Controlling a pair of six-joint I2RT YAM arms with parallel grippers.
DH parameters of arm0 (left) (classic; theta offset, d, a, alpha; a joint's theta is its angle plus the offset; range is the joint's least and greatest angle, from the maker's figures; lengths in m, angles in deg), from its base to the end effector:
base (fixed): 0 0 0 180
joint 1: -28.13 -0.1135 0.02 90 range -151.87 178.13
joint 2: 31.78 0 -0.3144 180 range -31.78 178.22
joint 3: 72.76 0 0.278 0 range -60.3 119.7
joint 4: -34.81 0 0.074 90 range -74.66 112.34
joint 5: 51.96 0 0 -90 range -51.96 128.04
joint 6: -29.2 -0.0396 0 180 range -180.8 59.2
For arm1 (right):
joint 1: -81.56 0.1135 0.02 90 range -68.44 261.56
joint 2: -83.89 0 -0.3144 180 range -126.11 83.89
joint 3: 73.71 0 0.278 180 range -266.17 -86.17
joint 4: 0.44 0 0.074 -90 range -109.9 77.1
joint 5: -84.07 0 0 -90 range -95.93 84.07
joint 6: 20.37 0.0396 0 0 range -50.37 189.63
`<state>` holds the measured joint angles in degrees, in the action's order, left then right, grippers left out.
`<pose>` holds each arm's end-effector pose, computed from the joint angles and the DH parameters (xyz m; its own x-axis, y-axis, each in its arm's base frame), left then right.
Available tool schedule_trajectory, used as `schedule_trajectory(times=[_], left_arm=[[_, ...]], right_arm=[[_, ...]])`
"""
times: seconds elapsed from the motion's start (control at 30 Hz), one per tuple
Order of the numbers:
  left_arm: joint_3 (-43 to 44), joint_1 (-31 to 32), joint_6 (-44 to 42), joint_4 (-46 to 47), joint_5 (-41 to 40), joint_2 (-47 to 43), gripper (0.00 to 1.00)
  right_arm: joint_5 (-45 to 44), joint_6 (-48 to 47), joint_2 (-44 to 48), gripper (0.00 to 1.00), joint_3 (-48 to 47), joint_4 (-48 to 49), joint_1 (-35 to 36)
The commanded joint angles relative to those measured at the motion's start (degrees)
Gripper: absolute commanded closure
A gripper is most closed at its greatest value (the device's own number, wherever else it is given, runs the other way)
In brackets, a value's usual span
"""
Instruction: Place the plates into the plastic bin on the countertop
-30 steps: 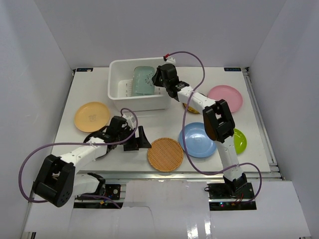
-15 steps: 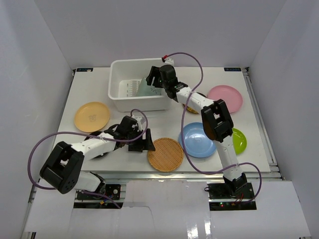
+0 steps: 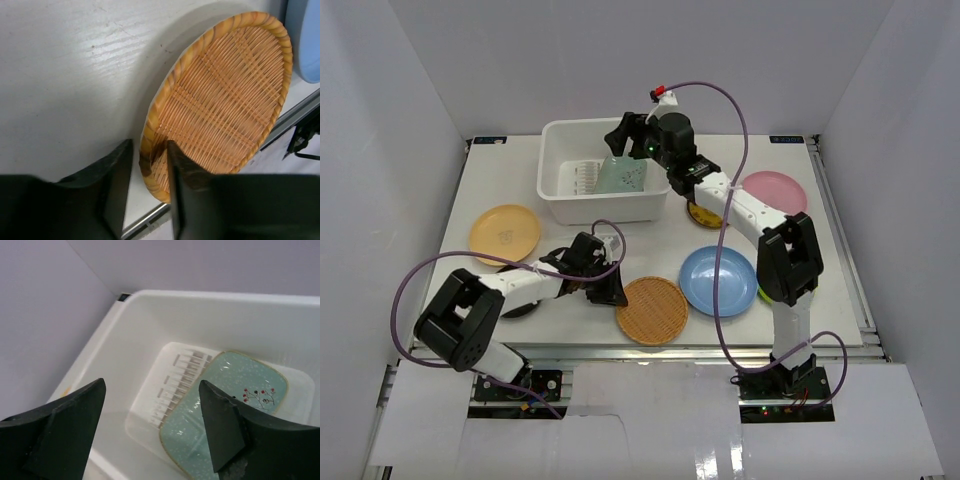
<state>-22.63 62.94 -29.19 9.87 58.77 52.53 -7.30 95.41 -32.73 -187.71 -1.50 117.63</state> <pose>0.2184 -0.1690 0.1749 -0.9581 0.0691 -0.2779 0.2124 0.8224 -0.5277 0.4467 0.3242 0.3746 -0.2943 0.3235 -0.8993 -0.4901 0.7567 0.4326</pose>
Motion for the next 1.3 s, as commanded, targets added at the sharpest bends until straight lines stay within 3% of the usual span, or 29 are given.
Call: schedule_trajectory(times=[0.0, 0.03, 0.07, 0.13, 0.17, 0.47, 0.67, 0.77, 0.8, 0.9, 1.0, 1.17, 1.27], left_arm=[[0.1, 0.4, -0.4, -0.1, 1.2, 0.1, 0.62], [0.0, 0.4, -0.3, 0.0, 1.3, 0.1, 0.67], [0.0, 0.4, -0.3, 0.0, 1.5, 0.2, 0.80], [0.0, 0.4, -0.2, -0.5, 1.9, 0.1, 0.97], [-0.3, 0.4, -0.3, -0.9, 1.4, -0.7, 1.00], [4.4, -1.4, -5.0, -14.9, -11.8, -12.2, 1.00], [15.3, -3.6, -6.3, -19.6, -15.6, -20.8, 1.00], [22.5, -4.4, -6.0, -17.9, -14.7, -21.4, 1.00], [26.0, -4.6, -6.0, -16.2, -14.1, -21.3, 1.00], [31.6, -5.3, -5.7, -12.8, -13.7, -19.2, 1.00], [37.3, -7.3, -4.5, -8.6, -14.4, -16.8, 1.00], [39.5, -13.3, -1.7, -3.2, -18.7, -12.5, 1.00], [40.6, -20.0, 1.4, -1.6, -14.1, -6.3, 1.00]], right_arm=[[3.6, -1.9, 5.8, 0.15, 3.4, 4.4, 0.2], [5.1, -1.8, 6.6, 0.11, 4.3, 4.4, 0.2], [5.5, -1.9, 7.3, 0.07, 5.4, 4.4, 0.2], [5.7, -1.9, 9.8, 0.02, 8.9, 4.6, 0.1], [6.0, -1.9, 10.7, 0.02, 10.3, 4.9, -0.1], [10.6, 1.9, 23.4, 0.02, 29.9, 11.2, -2.9], [7.4, 2.5, 35.3, 0.00, 44.6, 12.5, -4.1], [2.8, 3.8, 40.5, 0.14, 50.3, 12.4, -5.1], [-0.4, 4.1, 44.0, 0.24, 54.1, 12.2, -5.6], [-5.6, 4.3, 50.2, 0.40, 60.5, 9.0, -7.7], [-5.1, 3.8, 54.0, 0.59, 65.7, 4.7, -10.8], [-2.7, 1.5, 57.9, 0.63, 70.9, -0.8, -11.6], [3.6, -1.8, 57.6, 0.50, 71.3, -3.6, -11.3]])
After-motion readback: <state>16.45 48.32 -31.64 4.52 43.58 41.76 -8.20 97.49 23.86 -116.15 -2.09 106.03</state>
